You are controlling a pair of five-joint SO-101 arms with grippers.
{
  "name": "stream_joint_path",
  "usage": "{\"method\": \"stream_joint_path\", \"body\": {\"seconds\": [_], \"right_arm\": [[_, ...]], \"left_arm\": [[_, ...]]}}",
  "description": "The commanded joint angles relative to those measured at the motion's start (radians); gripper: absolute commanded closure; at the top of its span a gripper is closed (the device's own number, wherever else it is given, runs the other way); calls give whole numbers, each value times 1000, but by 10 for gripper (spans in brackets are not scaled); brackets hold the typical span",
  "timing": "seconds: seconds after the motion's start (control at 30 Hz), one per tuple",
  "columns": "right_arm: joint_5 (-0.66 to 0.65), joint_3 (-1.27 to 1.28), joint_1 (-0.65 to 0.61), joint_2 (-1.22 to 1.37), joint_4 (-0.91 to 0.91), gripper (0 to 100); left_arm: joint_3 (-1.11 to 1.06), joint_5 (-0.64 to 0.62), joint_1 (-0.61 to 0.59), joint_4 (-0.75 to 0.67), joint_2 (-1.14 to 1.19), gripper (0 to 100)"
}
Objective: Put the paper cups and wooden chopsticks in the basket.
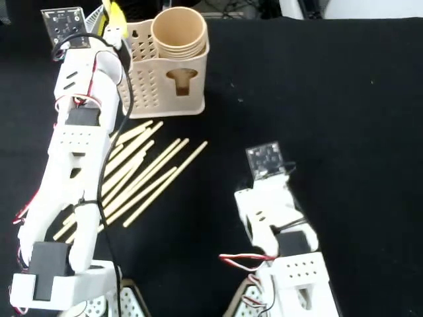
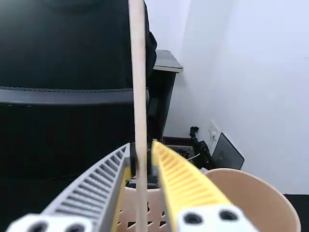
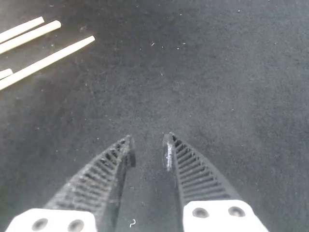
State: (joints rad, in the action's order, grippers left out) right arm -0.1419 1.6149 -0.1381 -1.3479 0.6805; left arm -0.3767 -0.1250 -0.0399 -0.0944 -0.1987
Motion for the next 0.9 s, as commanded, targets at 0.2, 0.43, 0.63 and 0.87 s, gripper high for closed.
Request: {"method": "stream_joint_path", "body": {"seconds": [0.2,0.43,0.63,0.87], "right_arm": [[2,-4,-11,-10,-21,878],[2,-2,-11,-10,-21,878],[2,-2,-11,-10,-21,878],[2,-2,-11,-10,-21,878]], "left_arm": [[8,-2,-12,-15,-11,867],[10,-5,-105,71,-117,867],[12,-2,-199,371,-376,866],[-16,235,-323,873,-571,866]]}}
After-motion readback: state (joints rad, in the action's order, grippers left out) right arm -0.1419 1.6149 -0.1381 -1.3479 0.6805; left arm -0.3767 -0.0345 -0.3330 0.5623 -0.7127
